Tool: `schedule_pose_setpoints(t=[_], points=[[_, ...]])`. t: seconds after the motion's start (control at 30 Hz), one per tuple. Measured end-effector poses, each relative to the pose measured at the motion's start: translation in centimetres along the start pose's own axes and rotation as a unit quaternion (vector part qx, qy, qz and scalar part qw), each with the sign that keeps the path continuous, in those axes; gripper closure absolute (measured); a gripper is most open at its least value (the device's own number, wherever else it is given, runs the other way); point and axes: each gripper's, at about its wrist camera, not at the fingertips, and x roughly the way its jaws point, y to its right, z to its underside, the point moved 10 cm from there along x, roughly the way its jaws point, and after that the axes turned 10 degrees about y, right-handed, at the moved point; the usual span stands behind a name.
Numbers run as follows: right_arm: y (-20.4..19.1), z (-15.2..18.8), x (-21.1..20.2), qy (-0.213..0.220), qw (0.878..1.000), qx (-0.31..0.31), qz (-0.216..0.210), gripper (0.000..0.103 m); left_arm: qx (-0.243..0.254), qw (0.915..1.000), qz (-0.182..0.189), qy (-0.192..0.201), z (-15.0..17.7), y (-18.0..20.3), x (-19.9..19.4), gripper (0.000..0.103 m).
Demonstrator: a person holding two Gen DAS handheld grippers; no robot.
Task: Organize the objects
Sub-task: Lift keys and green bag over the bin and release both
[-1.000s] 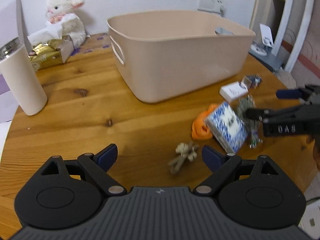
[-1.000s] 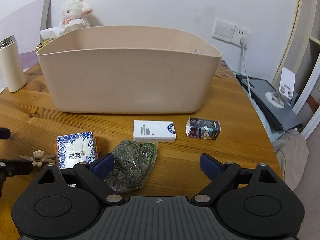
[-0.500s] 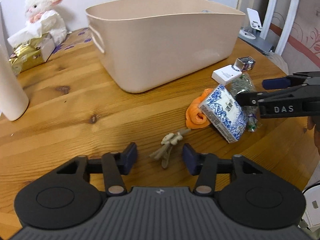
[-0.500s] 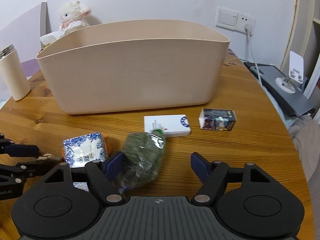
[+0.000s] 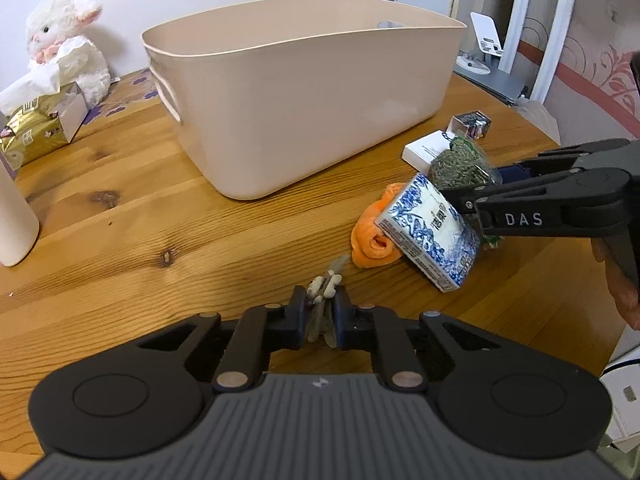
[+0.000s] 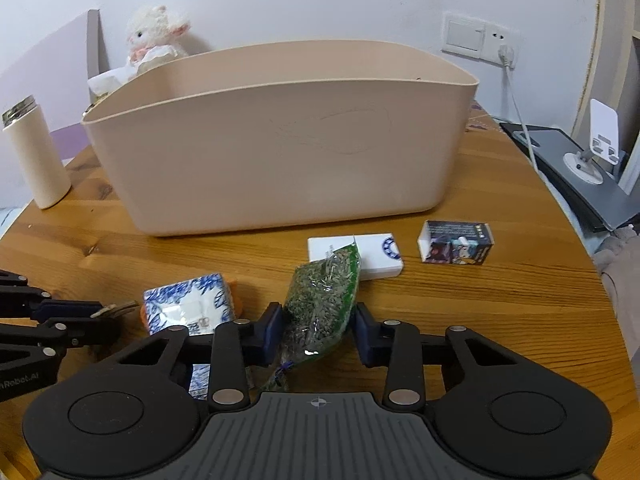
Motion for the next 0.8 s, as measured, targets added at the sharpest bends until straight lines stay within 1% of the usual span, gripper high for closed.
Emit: schedule_pose_setpoints(t=[0.07, 0.17, 0.3, 0.4, 0.57, 0.8], points=[[0.4, -0.1, -0.1, 0.001, 1.000, 0.006, 0.001, 0.072, -0.006, 1.0000, -0.007, 0.001, -0.1, -0.4, 0.1, 0.088], [1.0, -0.2, -0.5, 0.004, 1.000, 0.010, 0.004, 0.073, -0.010, 0.9999, -0.009, 0.005, -0.4, -0.6, -0.1, 0.088], [1.7, -1.1, -1.4, 0.021, 1.000, 0.016, 0.009, 0.073, -0.012, 0.9998, -0.013, 0.012, -0.9, -0.8, -0.6, 0.088], [2.2, -2.4, -2.3, 0.039, 0.999, 0.021, 0.010, 0.073, -0.012, 0.9996, -0.016, 0.021, -1.6, -0.9, -1.3, 0.088], [2.8, -5.0, -3.6, 0.075, 0.997, 0.025, 0.010, 0.073, -0.013, 0.9983, -0.020, 0.053, -3.8, -1.0, -3.0, 0.088], [3.0, -8.4, -4.9, 0.124, 0.992, 0.023, 0.012, 0.073, -0.005, 0.9939, -0.044, 0.101, -7.5, -1.7, -5.2, 0.088]])
